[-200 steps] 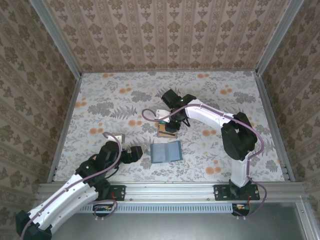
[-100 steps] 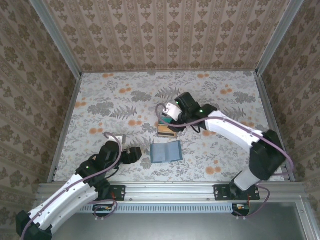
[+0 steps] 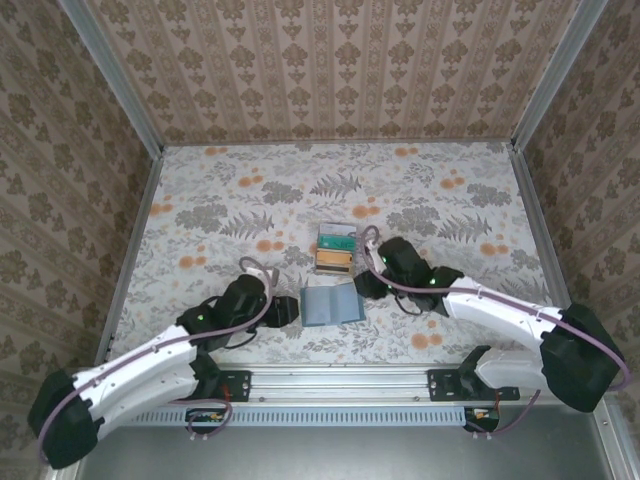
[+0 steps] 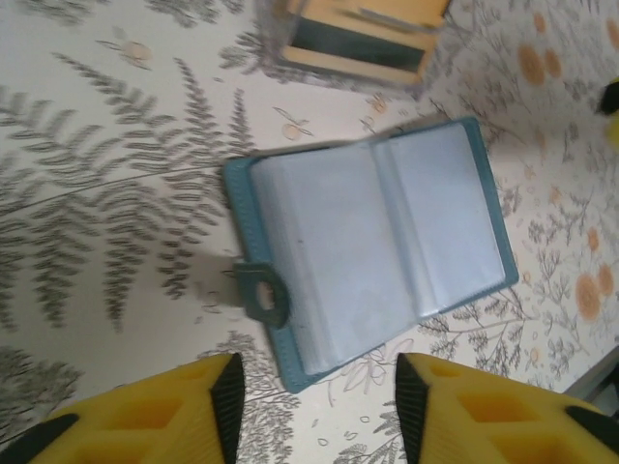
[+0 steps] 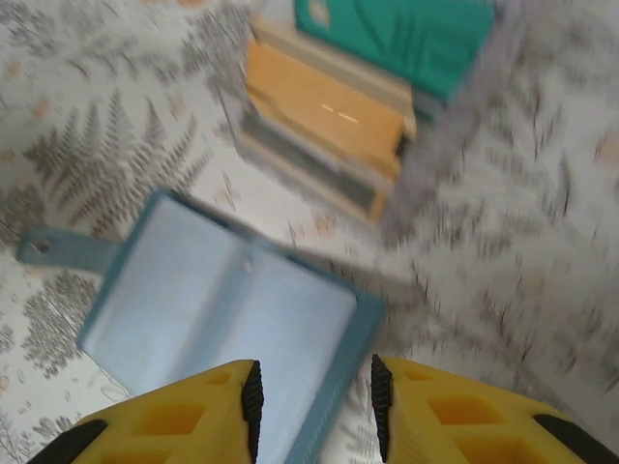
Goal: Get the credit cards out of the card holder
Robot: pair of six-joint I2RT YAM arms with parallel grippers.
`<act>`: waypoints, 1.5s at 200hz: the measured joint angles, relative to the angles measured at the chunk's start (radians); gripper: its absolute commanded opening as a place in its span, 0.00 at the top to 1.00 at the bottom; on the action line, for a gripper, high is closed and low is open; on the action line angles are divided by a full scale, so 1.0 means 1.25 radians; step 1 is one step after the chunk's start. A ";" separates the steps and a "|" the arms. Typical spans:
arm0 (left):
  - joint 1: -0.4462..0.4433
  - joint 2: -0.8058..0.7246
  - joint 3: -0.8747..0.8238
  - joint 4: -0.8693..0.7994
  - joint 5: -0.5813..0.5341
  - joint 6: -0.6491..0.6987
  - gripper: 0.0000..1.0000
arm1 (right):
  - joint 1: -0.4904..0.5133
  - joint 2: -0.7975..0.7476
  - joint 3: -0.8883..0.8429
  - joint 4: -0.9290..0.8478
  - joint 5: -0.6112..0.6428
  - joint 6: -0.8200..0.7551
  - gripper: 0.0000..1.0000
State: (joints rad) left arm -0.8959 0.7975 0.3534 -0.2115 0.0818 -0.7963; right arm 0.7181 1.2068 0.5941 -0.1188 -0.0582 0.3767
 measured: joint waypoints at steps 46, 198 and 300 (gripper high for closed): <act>-0.054 0.180 0.053 0.084 -0.019 -0.013 0.60 | 0.040 0.015 -0.100 0.099 0.005 0.128 0.62; -0.052 0.406 0.116 0.132 -0.031 -0.033 0.63 | 0.088 0.119 -0.109 0.204 0.026 0.214 0.77; -0.070 0.436 0.122 0.211 0.032 -0.030 0.60 | 0.095 0.126 -0.113 0.220 0.035 0.229 0.76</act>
State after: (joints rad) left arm -0.9836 1.3426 0.5060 0.0521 0.1215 -0.8337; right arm 0.8371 1.3647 0.4534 0.1558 -0.0139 0.6624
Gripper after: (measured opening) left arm 0.394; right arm 0.235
